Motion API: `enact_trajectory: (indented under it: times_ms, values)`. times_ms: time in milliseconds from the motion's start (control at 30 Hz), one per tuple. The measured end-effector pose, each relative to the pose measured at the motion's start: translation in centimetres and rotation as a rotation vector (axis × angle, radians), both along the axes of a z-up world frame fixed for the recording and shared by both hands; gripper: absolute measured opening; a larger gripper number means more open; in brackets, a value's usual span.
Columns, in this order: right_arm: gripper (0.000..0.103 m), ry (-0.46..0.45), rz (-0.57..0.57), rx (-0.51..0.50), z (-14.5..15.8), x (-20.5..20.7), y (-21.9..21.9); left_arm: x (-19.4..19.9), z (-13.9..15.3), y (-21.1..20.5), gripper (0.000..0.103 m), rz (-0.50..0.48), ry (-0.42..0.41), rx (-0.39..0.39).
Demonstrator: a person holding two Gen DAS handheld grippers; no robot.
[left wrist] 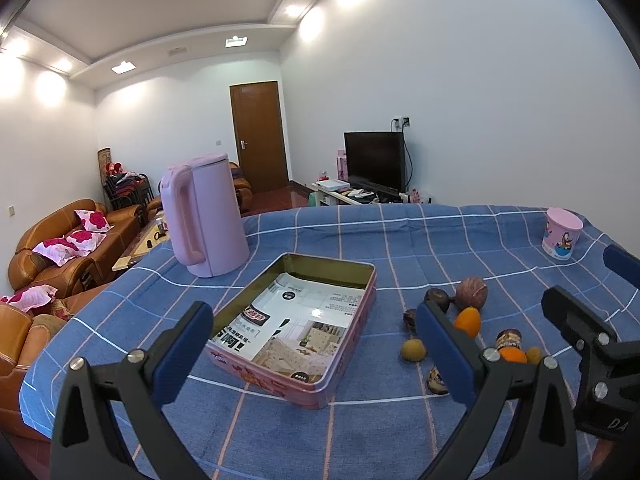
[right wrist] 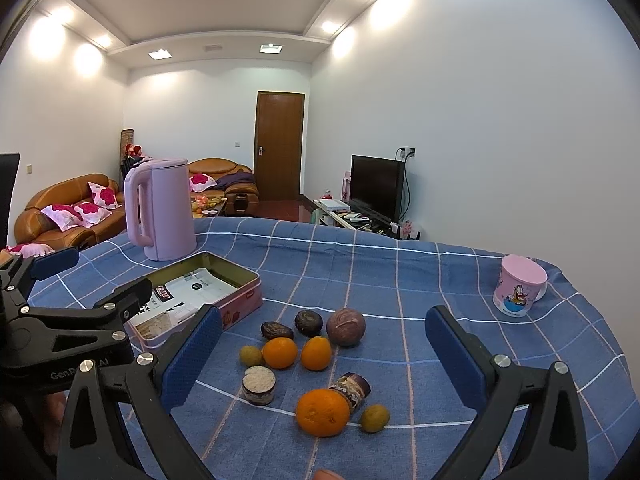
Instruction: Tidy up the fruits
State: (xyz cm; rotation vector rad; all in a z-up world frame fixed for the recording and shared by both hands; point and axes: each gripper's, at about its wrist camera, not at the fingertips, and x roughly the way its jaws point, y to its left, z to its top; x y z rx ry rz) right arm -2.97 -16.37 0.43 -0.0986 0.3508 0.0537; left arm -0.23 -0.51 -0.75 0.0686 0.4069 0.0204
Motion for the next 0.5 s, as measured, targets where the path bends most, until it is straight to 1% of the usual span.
enact_trajectory:
  times_ms: [500]
  values:
    - [0.102, 0.003, 0.002, 0.001, -0.16, 0.00, 0.12, -0.20, -0.03, 0.06, 0.103, 0.002, 0.003, 0.000]
